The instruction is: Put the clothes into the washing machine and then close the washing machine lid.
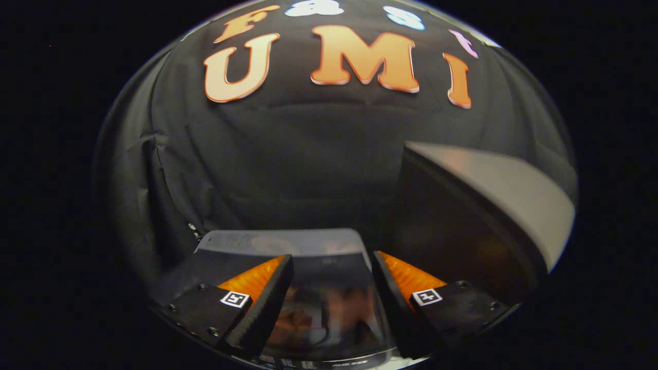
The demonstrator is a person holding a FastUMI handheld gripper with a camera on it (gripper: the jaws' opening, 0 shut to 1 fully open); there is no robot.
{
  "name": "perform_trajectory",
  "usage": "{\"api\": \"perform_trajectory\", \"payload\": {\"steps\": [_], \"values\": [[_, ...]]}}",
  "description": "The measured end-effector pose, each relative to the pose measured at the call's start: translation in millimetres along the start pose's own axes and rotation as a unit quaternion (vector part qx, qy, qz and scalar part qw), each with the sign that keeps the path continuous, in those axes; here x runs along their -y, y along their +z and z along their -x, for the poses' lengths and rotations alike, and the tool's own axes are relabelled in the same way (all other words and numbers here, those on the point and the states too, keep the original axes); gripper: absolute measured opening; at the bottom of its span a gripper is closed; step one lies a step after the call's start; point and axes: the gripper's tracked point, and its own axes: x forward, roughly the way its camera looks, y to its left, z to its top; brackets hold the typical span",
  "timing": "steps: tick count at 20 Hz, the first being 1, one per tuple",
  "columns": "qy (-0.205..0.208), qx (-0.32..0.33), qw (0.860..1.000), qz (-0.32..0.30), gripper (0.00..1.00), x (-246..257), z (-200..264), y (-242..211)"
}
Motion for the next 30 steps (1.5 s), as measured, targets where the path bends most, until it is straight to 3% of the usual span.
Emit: {"api": "perform_trajectory", "payload": {"steps": [3,7,13,17,24,30], "values": [[-0.012,-0.009,1.000,-0.027,0.99,13,8,-27],[-0.005,-0.015,1.000,0.001,0.99,11,11,-35],[0.007,0.009,1.000,0.017,0.99,-6,18,-9],[0.012,0.066,0.997,0.031,0.99,-16,40,35],[0.021,0.139,0.990,0.020,0.99,-34,121,102],[0.013,0.181,0.983,0.016,0.98,-27,228,126]]}}
